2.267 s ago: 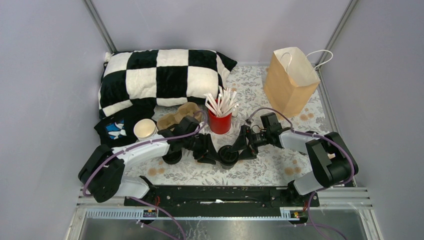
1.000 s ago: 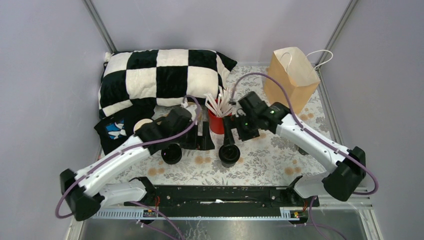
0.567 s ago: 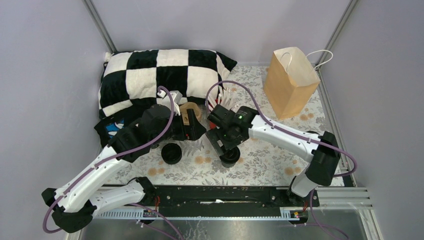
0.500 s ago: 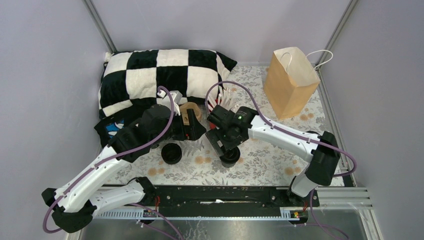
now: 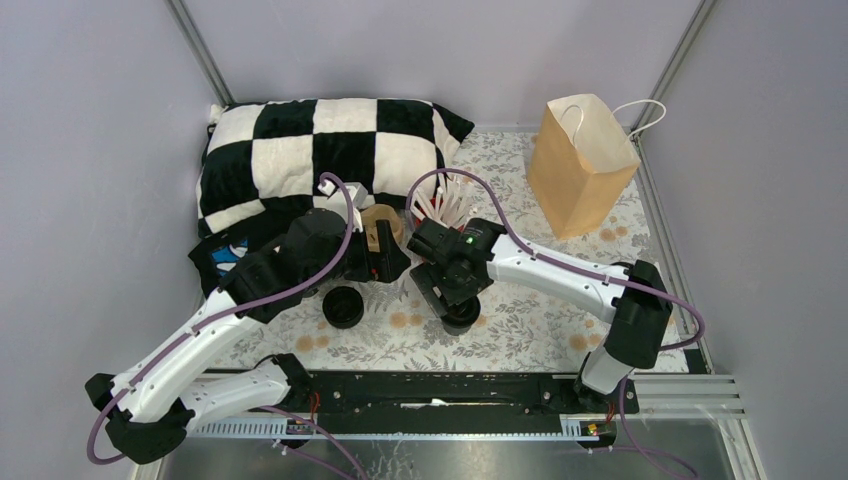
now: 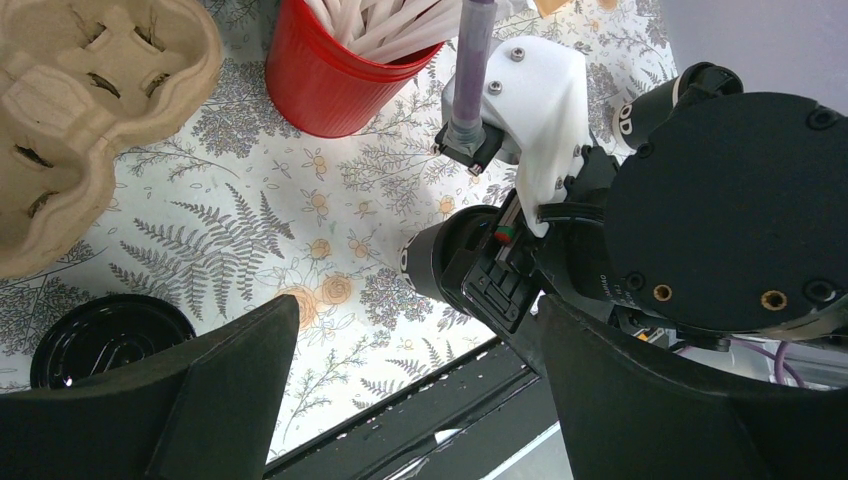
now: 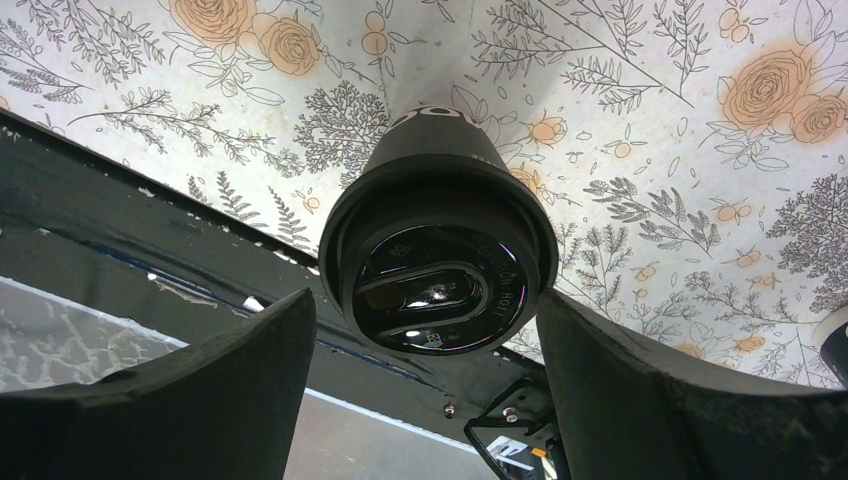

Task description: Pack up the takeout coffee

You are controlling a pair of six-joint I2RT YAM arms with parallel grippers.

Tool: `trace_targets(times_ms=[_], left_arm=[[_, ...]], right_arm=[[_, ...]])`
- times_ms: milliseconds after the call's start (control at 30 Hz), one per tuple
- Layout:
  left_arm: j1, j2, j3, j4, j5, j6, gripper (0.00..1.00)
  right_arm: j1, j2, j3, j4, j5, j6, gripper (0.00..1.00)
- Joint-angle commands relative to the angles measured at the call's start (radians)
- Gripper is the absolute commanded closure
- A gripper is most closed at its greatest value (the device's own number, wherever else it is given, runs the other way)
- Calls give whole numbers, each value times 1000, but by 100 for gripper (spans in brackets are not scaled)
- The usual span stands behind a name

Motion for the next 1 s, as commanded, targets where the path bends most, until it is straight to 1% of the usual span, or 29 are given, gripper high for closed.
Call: trace_targets(times_ms=[0,133,267,333,433,533,633,733,867,967], left_arm=[[0,-1,40,25,-18,23,7],[0,0,38,23,-16,24,7],[0,-1,39,23,-16,26,7],[0,0,40,21,-16,28,7],[0,1,42,17,-15,36,7],[0,6,44,16,-12,40,7],[0,10,47,18,-12,43,7],[0,20,52,18,-7,53,7],[0,26,57,18,2,65,7],[0,22,61,18,10,76,7]], right_arm=[[8,6,-13,-6,46,24,13],[8,3,-32,8,44,31,13],[8,4,-45,11,47,37,17],[8,4,-51,12,47,40,20],[8,-4,-48,8,62,48,28],[8,-19,-43,-14,99,70,29],[-1,-54,-45,-49,185,111,30],[-78,-116,-89,-85,255,175,33],[-309,-268,-202,-100,300,266,33],[-433,-373,-271,-117,352,321,34]])
